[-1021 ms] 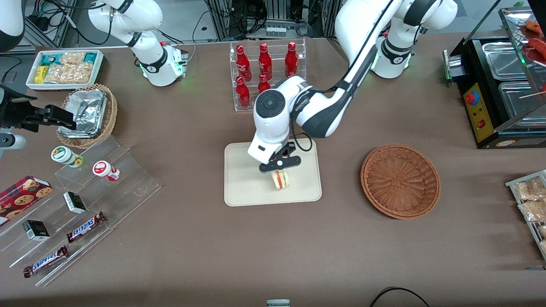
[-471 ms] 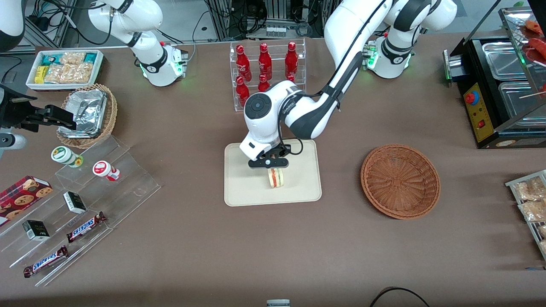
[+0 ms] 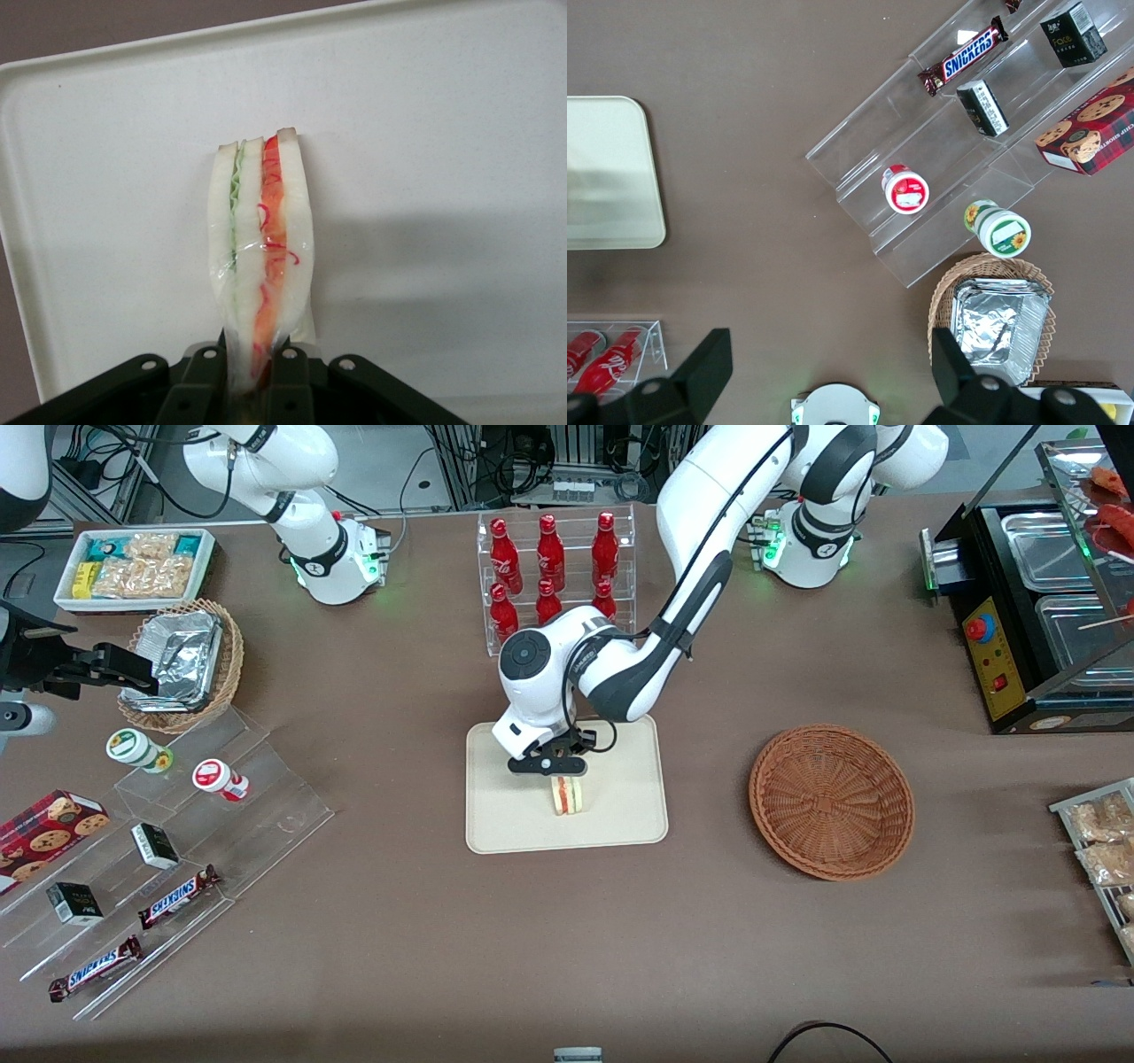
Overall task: Place sandwich from basket to tray
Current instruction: 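Lower the sandwich onto the tray and open the left gripper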
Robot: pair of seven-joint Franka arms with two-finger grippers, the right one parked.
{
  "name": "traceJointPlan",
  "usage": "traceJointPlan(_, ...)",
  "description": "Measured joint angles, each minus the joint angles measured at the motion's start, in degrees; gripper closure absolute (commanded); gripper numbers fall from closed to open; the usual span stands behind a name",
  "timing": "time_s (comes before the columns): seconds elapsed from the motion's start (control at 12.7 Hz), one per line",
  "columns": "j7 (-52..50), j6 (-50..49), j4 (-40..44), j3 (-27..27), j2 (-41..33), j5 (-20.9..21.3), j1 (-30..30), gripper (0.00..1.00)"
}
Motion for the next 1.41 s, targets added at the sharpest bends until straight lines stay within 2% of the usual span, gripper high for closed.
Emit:
traceJointPlan(0.47,-0.06,1.61,0.0,0.03,0.08,0.0,-0.1,1.0)
traceJointPlan(0.55,-0.09,1.61,-0.03,0.03,0.26,0.0,-0.12,0.83)
traceJointPlan(0.63,-0.12,1.61,-0.03,0.03,0.49,0.0,-0.15,0.29)
traceJointPlan(0.71,-0.16,1.62,-0.03,0.03,0.69,0.0,-0.16,0.0)
traceJointPlan(1.18,-0.29,2.4,0.58,0.11,0.87,0.01,-0.16,0.0)
traceJointPlan(1.41,-3.55,2.44,3.03,0.54,0.07,0.02,-0.13,0.0)
